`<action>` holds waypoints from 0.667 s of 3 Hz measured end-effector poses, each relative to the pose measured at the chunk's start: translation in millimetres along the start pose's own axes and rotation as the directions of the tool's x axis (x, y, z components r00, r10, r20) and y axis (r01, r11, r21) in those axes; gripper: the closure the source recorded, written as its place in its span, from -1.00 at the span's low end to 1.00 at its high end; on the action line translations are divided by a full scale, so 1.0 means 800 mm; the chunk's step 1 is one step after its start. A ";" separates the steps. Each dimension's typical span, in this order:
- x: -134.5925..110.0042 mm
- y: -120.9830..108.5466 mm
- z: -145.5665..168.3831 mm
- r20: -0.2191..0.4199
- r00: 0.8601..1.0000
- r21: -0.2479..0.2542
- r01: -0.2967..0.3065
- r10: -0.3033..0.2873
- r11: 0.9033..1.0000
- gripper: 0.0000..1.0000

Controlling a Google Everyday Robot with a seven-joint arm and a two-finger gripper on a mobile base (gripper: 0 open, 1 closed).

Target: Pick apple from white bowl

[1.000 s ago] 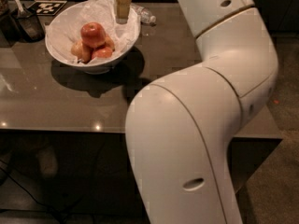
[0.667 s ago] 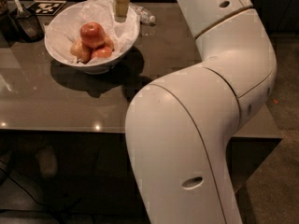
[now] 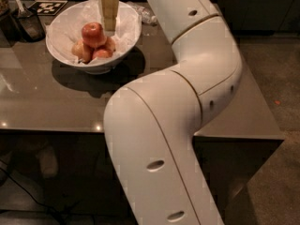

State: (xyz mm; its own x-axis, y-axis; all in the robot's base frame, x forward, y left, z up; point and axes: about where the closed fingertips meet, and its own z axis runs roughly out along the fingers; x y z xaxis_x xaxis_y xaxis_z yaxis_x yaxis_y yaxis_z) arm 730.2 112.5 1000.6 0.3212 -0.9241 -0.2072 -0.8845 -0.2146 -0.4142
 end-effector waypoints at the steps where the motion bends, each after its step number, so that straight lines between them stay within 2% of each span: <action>1: -0.032 -0.009 0.044 0.016 0.998 -0.020 0.067 -0.066 0.998 -1.00; 2: -0.030 -0.017 0.048 0.023 0.998 0.003 0.057 -0.057 0.998 -1.00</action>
Offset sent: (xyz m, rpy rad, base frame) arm 0.0020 0.0270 -0.0207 -0.0306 0.0227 0.0634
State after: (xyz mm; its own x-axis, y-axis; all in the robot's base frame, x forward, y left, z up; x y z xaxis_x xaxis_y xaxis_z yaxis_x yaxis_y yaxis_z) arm 747.0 149.9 977.4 0.3789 -0.9028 -0.2034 -0.8637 -0.2661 -0.4280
